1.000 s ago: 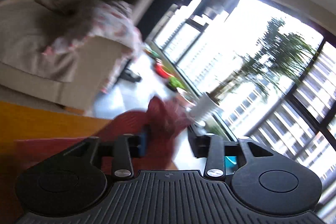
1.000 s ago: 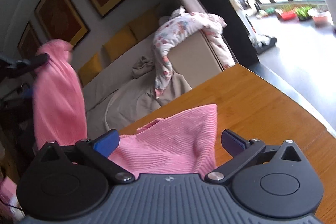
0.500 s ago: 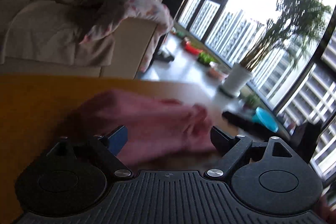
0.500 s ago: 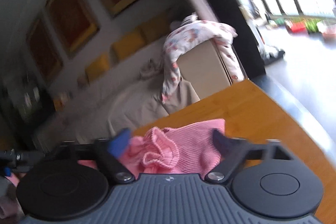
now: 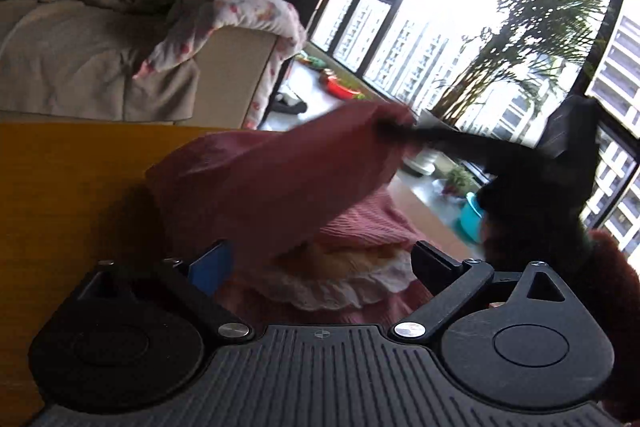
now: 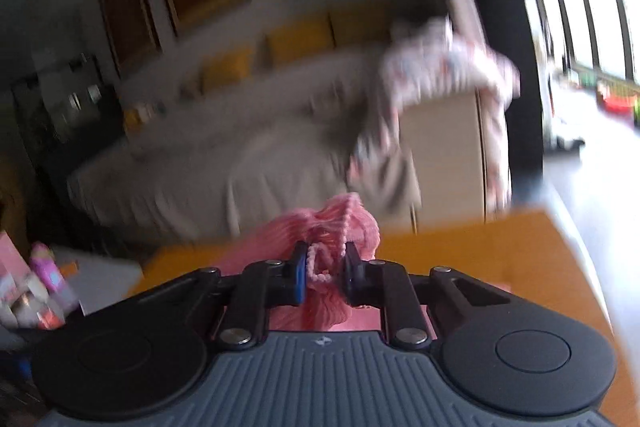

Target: Fold clothes

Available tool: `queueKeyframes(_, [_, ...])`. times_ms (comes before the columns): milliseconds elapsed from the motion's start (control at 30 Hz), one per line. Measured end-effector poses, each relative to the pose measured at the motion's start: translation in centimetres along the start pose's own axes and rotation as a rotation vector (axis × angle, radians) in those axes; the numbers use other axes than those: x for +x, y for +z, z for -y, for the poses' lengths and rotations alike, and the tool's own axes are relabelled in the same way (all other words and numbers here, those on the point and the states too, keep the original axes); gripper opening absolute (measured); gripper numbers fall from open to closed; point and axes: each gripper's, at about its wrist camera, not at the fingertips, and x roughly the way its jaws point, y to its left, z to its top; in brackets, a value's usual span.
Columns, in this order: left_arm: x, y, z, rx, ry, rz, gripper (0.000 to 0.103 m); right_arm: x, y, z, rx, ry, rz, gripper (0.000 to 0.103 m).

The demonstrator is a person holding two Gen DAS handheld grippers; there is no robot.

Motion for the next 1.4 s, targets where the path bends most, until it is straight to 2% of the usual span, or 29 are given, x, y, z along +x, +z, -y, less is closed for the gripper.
queueKeyframes(100, [1.0, -0.4, -0.5, -0.019, -0.014, -0.012, 0.101, -1.0, 0.0, 1.2, -0.061, -0.073, -0.007, 0.018])
queueKeyframes(233, [3.2, -1.6, -1.3, -0.058, 0.006, -0.084, 0.101, 1.1, -4.1, 4.7, -0.011, -0.184, -0.196, 0.026])
queueKeyframes(267, [3.4, -1.9, -1.4, -0.056, 0.020, -0.098, 0.101, 1.2, -5.0, 5.6, 0.007, -0.214, -0.223, 0.035])
queueKeyframes(300, [3.4, -2.0, -1.6, -0.050, 0.033, -0.108, 0.101, 1.1, -5.5, 6.3, 0.032, -0.229, -0.230, 0.050])
queueKeyframes(367, [3.2, -1.9, -1.8, -0.040, 0.056, -0.118, 0.101, 0.0, -5.3, 7.3, 0.088, -0.227, -0.198, 0.058])
queueKeyframes(433, [2.5, -1.5, -1.9, -0.040, 0.068, -0.110, 0.101, -1.2, -4.1, 7.5, 0.103, -0.216, -0.145, 0.058])
queueKeyframes(500, [1.6, -0.5, -1.6, -0.052, 0.029, -0.066, 0.101, -2.5, -2.7, 7.3, 0.105, -0.181, -0.074, 0.058])
queueKeyframes(600, [1.7, 1.3, -0.8, -0.062, -0.064, 0.001, 0.102, -3.3, -1.4, 6.5, 0.167, -0.038, -0.008, 0.059])
queueKeyframes(633, [2.3, 2.0, -0.6, -0.062, -0.090, 0.013, 0.103, -2.8, -1.6, 6.2, 0.201, 0.019, -0.020, 0.060])
queueKeyframes(700, [4.0, 3.2, -0.5, -0.068, -0.136, 0.026, 0.103, -1.0, -2.7, 5.7, 0.237, 0.056, -0.067, 0.061])
queueKeyframes(733, [5.3, 3.9, -1.0, -0.089, -0.140, 0.015, 0.103, 0.1, -3.5, 5.5, 0.243, 0.049, -0.096, 0.061])
queueKeyframes(800, [8.0, 4.8, -2.8, -0.157, -0.102, -0.023, 0.103, 2.3, -5.6, 5.6, 0.260, -0.003, -0.168, 0.061])
queueKeyframes(833, [9.2, 5.1, -3.8, -0.194, -0.082, -0.044, 0.103, 2.8, -6.4, 5.5, 0.261, -0.013, -0.176, 0.061])
queueKeyframes(933, [11.5, 5.3, -6.5, -0.272, -0.077, -0.077, 0.103, 2.9, -7.3, 4.5, 0.203, 0.020, -0.159, 0.081])
queueKeyframes(1000, [11.9, 5.4, -7.4, -0.286, -0.087, -0.065, 0.103, 3.1, -7.4, 3.7, 0.149, 0.041, -0.184, 0.103])
queueKeyframes(1100, [12.2, 5.5, -8.4, -0.318, -0.083, -0.044, 0.103, 3.6, -7.1, 2.9, 0.105, 0.038, -0.212, 0.103])
queueKeyframes(1233, [12.0, 5.5, -8.5, -0.333, -0.087, -0.033, 0.103, 3.2, -7.4, 4.1, 0.229, 0.110, -0.208, 0.103])
queueKeyframes(1333, [11.3, 5.6, -6.6, -0.244, -0.048, -0.034, 0.103, 2.9, -7.4, 4.4, 0.256, 0.147, -0.228, 0.103])
queueKeyframes(1400, [10.5, 5.6, -4.8, -0.168, -0.022, -0.024, 0.103, 3.2, -6.9, 4.2, 0.215, 0.166, -0.265, 0.103])
